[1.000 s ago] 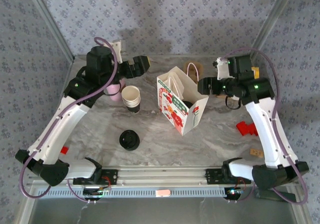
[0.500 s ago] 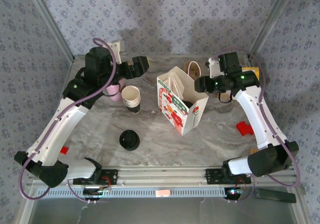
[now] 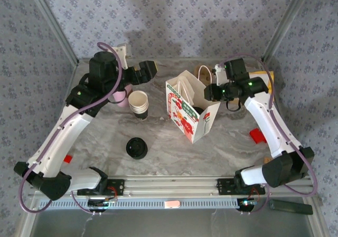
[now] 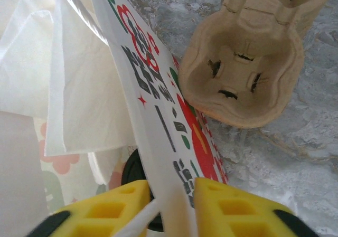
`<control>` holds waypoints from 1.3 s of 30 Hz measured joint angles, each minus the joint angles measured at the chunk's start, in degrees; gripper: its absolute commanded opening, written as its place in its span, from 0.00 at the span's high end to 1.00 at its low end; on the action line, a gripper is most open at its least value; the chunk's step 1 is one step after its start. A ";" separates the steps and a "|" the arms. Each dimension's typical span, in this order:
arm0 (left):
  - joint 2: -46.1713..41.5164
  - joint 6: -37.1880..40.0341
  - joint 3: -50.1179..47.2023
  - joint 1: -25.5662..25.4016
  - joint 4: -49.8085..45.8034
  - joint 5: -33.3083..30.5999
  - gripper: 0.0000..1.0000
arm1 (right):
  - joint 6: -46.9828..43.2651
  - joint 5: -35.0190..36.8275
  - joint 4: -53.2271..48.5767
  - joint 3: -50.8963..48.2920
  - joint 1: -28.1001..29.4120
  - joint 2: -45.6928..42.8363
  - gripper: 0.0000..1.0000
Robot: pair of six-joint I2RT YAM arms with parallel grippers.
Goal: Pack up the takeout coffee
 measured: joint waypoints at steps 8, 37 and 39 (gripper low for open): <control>-1.09 -0.07 -1.09 0.11 0.48 0.02 0.00 | 5.57 1.44 1.95 -0.15 2.67 0.00 0.82; -4.46 -1.07 -3.04 1.99 2.60 0.48 0.00 | 33.86 16.79 12.31 -0.22 17.25 2.69 0.86; -4.61 -1.07 -3.23 1.99 2.64 0.48 0.00 | 35.21 18.21 13.27 -0.22 18.10 2.97 0.85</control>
